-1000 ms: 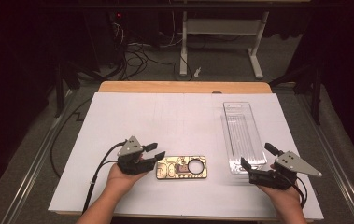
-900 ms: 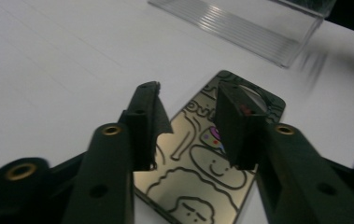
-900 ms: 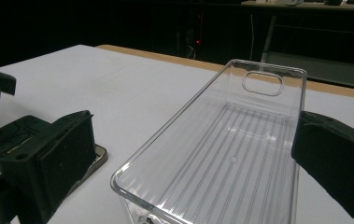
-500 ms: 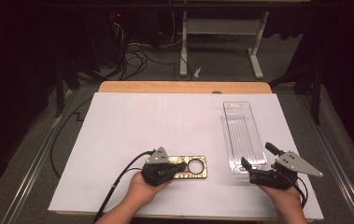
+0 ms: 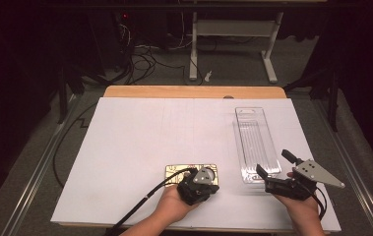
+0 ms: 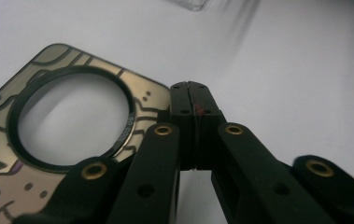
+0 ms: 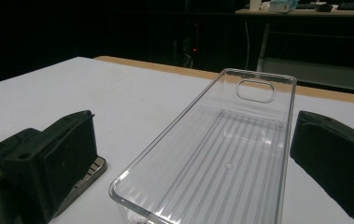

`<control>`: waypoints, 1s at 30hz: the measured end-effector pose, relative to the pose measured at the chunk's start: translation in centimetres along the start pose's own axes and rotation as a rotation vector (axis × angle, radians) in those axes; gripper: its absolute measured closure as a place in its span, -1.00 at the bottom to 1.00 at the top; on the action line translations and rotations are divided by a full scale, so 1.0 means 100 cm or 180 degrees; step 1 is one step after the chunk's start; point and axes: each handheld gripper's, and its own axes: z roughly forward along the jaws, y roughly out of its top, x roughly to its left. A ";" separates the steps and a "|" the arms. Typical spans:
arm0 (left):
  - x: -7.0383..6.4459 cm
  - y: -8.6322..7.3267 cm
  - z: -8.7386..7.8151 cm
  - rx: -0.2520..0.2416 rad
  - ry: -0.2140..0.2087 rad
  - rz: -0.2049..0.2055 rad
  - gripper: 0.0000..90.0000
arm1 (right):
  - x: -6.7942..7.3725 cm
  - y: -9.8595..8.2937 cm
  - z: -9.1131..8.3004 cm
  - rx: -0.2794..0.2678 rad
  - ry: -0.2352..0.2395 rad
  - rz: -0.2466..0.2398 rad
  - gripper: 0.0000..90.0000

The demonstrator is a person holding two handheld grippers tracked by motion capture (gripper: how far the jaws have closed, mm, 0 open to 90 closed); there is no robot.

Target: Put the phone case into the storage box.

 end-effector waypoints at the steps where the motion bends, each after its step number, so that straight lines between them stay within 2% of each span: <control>1: 0.000 0.000 0.000 0.0000 0.0000 0.0000 1.00 | 0.000 0.000 0.000 -0.0002 -0.0002 0.0004 -0.97; 3: 0.004 0.002 0.001 0.0005 0.0063 -0.0068 1.00 | 0.000 0.000 0.000 -0.0002 -0.0003 0.0012 -0.97; 11: 0.015 0.003 -0.001 0.0020 0.0147 -0.0221 1.00 | 0.000 0.000 0.000 0.0001 0.0003 0.0011 -0.93; 26: 0.030 0.003 -0.005 0.0045 0.0285 -0.0381 1.00 | 0.000 0.001 -0.001 -0.0055 -0.0043 0.0000 -0.99; 30: 0.035 0.002 -0.007 0.0046 0.0325 -0.0424 1.00 | 0.001 0.001 -0.002 -0.0107 -0.0083 -0.0048 -1.00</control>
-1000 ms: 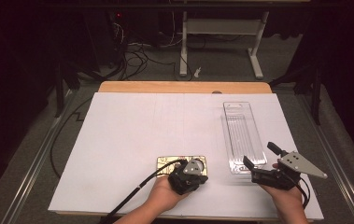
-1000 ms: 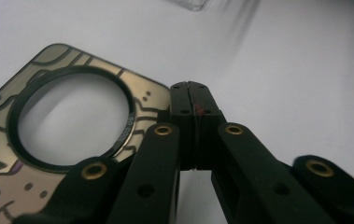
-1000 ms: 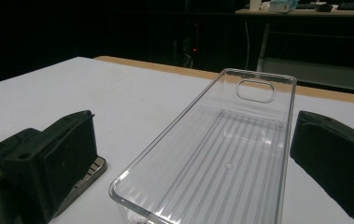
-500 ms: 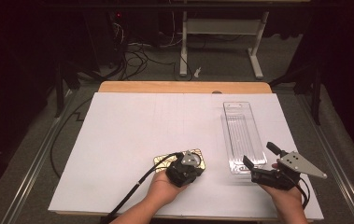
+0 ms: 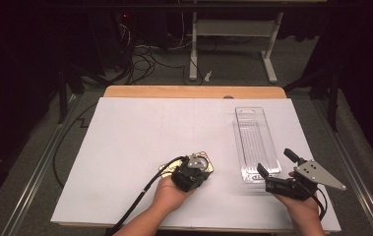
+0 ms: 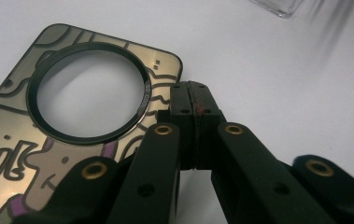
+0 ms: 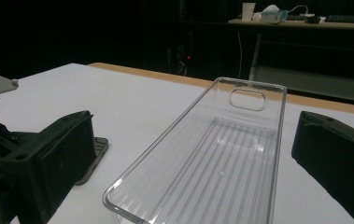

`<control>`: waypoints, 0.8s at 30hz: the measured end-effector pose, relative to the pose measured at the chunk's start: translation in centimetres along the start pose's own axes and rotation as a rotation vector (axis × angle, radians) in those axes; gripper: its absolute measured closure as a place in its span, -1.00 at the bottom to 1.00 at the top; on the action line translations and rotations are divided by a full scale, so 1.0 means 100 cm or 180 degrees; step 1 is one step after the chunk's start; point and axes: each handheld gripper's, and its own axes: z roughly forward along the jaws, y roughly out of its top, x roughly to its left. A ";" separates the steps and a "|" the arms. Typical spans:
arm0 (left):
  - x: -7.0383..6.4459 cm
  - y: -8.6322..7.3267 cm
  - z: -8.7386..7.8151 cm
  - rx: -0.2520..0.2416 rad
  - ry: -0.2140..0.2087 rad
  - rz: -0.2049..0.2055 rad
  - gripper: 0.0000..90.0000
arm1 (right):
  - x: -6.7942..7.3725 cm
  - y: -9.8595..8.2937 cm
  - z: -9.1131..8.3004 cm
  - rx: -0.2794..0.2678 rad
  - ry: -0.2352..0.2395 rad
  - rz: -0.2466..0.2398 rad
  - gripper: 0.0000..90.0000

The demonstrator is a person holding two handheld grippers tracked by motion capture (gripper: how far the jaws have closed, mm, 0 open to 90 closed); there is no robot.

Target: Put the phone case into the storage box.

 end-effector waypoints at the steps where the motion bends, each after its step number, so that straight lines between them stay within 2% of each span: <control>1: 0.002 0.000 0.000 0.0004 0.0011 -0.0021 1.00 | 0.001 0.000 0.000 0.0011 -0.0003 -0.0016 -1.00; 6: 0.008 -0.001 -0.002 -0.0009 0.0036 -0.0111 1.00 | 0.002 -0.001 0.001 0.0028 -0.0002 -0.0026 -1.00; 15: 0.019 -0.001 -0.004 -0.0034 0.0139 -0.0194 1.00 | 0.005 -0.003 0.005 0.0080 0.0051 -0.0049 -1.00; 18: 0.019 -0.002 -0.004 -0.0061 0.0150 -0.0219 1.00 | 0.006 -0.003 0.006 0.0075 0.0063 -0.0059 -1.00; 21: 0.018 -0.003 -0.011 -0.0211 0.0061 -0.0254 1.00 | 0.007 -0.004 0.006 0.0068 0.0066 -0.0065 -0.99; 22: 0.018 -0.003 -0.011 -0.0211 0.0061 -0.0254 1.00 | 0.007 -0.004 0.006 0.0068 0.0066 -0.0072 -1.00; 23: 0.017 -0.004 -0.019 -0.0338 0.0004 -0.0218 0.99 | 0.008 -0.004 0.006 0.0075 0.0067 -0.0063 -1.00; 24: 0.016 -0.004 -0.025 -0.0408 0.0011 -0.0202 0.99 | 0.008 -0.004 0.006 0.0076 0.0068 -0.0063 -0.99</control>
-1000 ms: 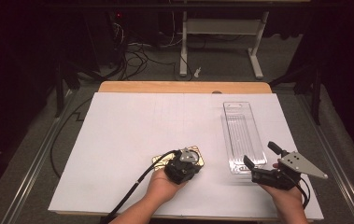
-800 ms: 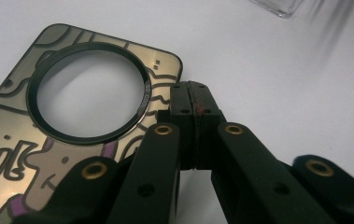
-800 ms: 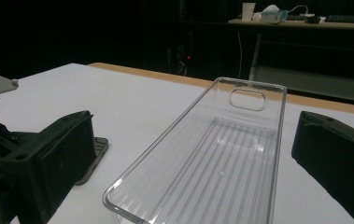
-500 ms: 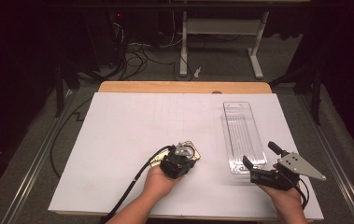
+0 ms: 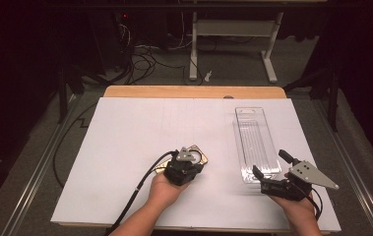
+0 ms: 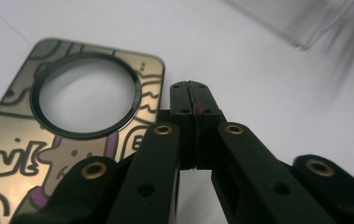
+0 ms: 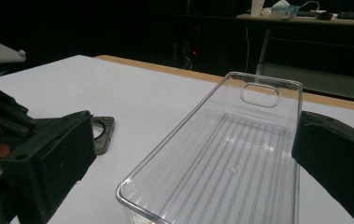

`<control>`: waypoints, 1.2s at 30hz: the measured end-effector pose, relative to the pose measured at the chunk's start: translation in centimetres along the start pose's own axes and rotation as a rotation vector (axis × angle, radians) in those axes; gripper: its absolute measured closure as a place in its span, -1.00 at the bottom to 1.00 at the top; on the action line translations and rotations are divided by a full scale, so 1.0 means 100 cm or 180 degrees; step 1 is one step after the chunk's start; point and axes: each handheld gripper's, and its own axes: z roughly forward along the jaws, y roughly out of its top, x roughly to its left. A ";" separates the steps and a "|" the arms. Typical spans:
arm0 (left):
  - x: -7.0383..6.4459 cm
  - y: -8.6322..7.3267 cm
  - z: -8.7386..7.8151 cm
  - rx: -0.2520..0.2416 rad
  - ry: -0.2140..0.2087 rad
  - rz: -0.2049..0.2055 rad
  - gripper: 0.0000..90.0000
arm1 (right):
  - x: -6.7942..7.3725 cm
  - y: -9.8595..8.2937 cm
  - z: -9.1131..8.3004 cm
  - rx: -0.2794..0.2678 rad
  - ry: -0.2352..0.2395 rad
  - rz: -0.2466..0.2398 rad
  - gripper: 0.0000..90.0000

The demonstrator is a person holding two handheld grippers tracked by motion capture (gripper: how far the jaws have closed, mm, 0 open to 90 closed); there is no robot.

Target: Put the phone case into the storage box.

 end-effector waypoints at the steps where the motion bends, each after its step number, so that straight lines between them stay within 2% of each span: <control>1: 0.000 0.000 0.000 0.0000 0.0000 0.0000 0.99 | 0.000 0.000 0.000 0.0000 0.0000 0.0000 -0.99; 2: 0.004 -0.001 -0.013 -0.0118 -0.0023 -0.0004 0.99 | 0.000 0.000 0.000 0.0001 -0.0003 0.0008 -1.00; 5: 0.016 -0.007 -0.033 -0.0267 0.0016 -0.0104 0.99 | -0.001 0.000 -0.001 -0.0008 -0.0014 0.0015 -1.00; 6: 0.016 -0.007 -0.033 -0.0267 0.0016 -0.0104 0.99 | -0.001 0.000 -0.001 -0.0004 -0.0015 0.0023 -1.00; 7: 0.026 -0.012 -0.045 -0.0295 0.0109 -0.0139 0.99 | -0.001 0.000 0.000 -0.0002 -0.0017 0.0019 -1.00; 8: 0.026 -0.012 -0.045 -0.0295 0.0109 -0.0139 0.99 | -0.001 0.000 0.000 -0.0002 -0.0017 0.0019 -1.00; 9: 0.036 -0.019 -0.056 -0.0325 0.0160 -0.0239 0.99 | 0.000 0.000 0.000 0.0004 -0.0015 0.0019 -1.00; 10: 0.041 -0.022 -0.062 -0.0338 0.0186 -0.0279 0.99 | 0.000 0.000 0.000 0.0004 -0.0017 0.0012 -0.99; 11: 0.041 -0.022 -0.062 -0.0338 0.0186 -0.0279 0.99 | 0.000 0.000 0.000 0.0004 -0.0017 0.0012 -0.99; 13: 0.052 -0.031 -0.078 -0.0352 0.0284 -0.0312 0.99 | 0.001 0.000 0.000 0.0004 -0.0016 0.0011 -1.00; 14: 0.052 -0.031 -0.078 -0.0352 0.0284 -0.0312 0.99 | 0.001 0.000 0.000 0.0005 -0.0017 0.0006 -1.00; 15: 0.058 -0.038 -0.090 -0.0390 0.0342 -0.0330 0.99 | 0.001 0.000 0.000 0.0005 -0.0016 0.0009 -1.00; 17: 0.064 -0.044 -0.103 -0.0444 0.0381 -0.0360 0.99 | 0.001 0.000 0.000 0.0002 -0.0015 0.0008 -0.99; 19: 0.067 -0.048 -0.110 -0.0470 0.0389 -0.0383 0.99 | 0.001 0.000 0.000 0.0002 -0.0017 0.0008 -0.99; 20: 0.073 -0.055 -0.122 -0.0522 0.0446 -0.0410 0.99 | 0.001 0.000 0.000 -0.0003 -0.0013 0.0005 -0.99; 22: 0.075 -0.059 -0.128 -0.0552 0.0473 -0.0419 0.99 | 0.001 0.000 -0.001 -0.0001 -0.0013 0.0007 -1.00; 24: 0.083 -0.071 -0.143 -0.0653 0.0564 -0.0422 0.99 | 0.001 -0.001 -0.001 0.0000 -0.0019 0.0027 -1.00; 25: 0.083 -0.071 -0.143 -0.0653 0.0564 -0.0422 0.99 | 0.001 -0.001 -0.001 0.0000 -0.0019 0.0027 -1.00; 26: 0.089 -0.080 -0.153 -0.0745 0.0570 -0.0477 0.99 | 0.001 -0.001 0.000 0.0005 -0.0024 0.0020 -1.00; 27: 0.089 -0.080 -0.153 -0.0745 0.0570 -0.0477 0.99 | 0.001 -0.001 0.000 0.0003 -0.0027 0.0015 -1.00; 28: 0.093 -0.086 -0.160 -0.0799 0.0598 -0.0530 0.98 | 0.001 -0.001 0.000 0.0001 -0.0029 0.0015 -0.99; 29: 0.093 -0.088 -0.163 -0.0805 0.0669 -0.0488 0.98 | 0.001 -0.001 0.000 0.0002 -0.0033 0.0008 -0.99; 32: 0.096 -0.091 -0.168 -0.0883 0.0671 -0.0551 0.94 | 0.001 -0.001 0.000 0.0008 -0.0044 0.0005 -0.99; 36: 0.095 -0.090 -0.168 -0.0881 0.0645 -0.0497 0.91 | 0.001 -0.001 0.000 0.0001 -0.0045 0.0010 -0.99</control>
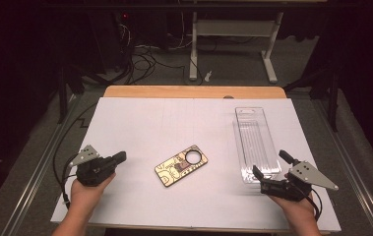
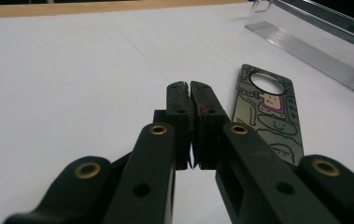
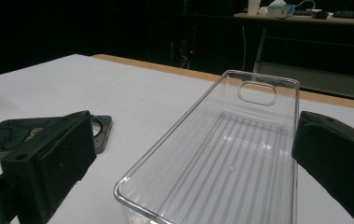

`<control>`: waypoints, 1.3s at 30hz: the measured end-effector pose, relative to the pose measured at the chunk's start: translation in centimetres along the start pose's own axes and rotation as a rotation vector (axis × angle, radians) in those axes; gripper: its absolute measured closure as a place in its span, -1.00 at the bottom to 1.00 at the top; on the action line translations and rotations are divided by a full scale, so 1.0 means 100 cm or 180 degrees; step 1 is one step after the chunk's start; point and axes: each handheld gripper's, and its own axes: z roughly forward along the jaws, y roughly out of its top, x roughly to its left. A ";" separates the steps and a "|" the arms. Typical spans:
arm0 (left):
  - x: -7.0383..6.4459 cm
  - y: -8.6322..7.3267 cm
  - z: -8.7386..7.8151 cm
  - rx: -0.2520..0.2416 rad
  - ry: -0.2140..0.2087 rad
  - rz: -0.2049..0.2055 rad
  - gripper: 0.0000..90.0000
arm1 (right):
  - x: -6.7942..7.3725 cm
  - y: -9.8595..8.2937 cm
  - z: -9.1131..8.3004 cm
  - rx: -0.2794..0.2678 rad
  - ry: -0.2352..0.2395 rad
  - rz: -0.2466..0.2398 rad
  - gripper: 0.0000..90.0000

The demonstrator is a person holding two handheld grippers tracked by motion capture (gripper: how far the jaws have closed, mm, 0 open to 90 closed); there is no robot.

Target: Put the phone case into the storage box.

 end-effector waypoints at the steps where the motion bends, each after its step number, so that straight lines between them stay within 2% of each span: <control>1: -0.001 0.000 0.001 -0.0006 -0.0013 0.0005 0.91 | 0.000 0.000 0.000 0.0000 0.0000 0.0000 -0.99; 5: -0.005 0.000 0.005 0.0048 -0.0039 0.0133 0.73 | 0.000 0.000 0.000 0.0008 -0.0004 -0.0004 -1.00; 8: -0.005 0.001 0.006 0.0039 -0.0022 0.0143 0.57 | -0.001 -0.001 0.000 0.0007 -0.0002 -0.0005 -0.99; 11: -0.005 0.000 0.006 0.0030 -0.0002 0.0153 0.36 | -0.001 -0.001 0.000 0.0003 0.0001 -0.0001 -1.00; 13: -0.007 0.000 0.009 0.0060 0.0065 0.0207 0.19 | 0.000 0.000 0.000 0.0006 0.0006 -0.0001 -1.00; 17: -0.009 -0.001 0.011 0.0105 0.0081 0.0297 -0.05 | 0.000 0.000 0.000 0.0005 0.0004 -0.0002 -0.99; 21: -0.010 -0.002 0.014 0.0130 0.0068 0.0316 -0.27 | 0.000 0.000 0.000 0.0004 0.0006 0.0000 -1.00; 25: -0.010 -0.001 0.015 0.0123 0.0024 0.0272 -0.45 | -0.001 0.000 0.000 -0.0005 0.0007 0.0000 -1.00; 31: -0.010 0.000 0.019 0.0193 0.0040 0.0211 -1.00 | -0.001 0.000 0.000 -0.0004 0.0003 -0.0004 -0.99; 34: -0.010 0.001 0.018 0.0110 0.0053 0.0201 -1.00 | -0.001 0.000 0.000 -0.0006 0.0003 0.0000 -1.00; 36: -0.010 0.001 0.017 0.0106 0.0068 0.0193 -1.00 | -0.001 0.000 0.000 -0.0004 0.0003 -0.0001 -1.00; 39: -0.009 0.001 0.017 0.0148 0.0017 0.0149 -1.00 | -0.001 0.000 0.000 -0.0006 0.0005 -0.0001 -1.00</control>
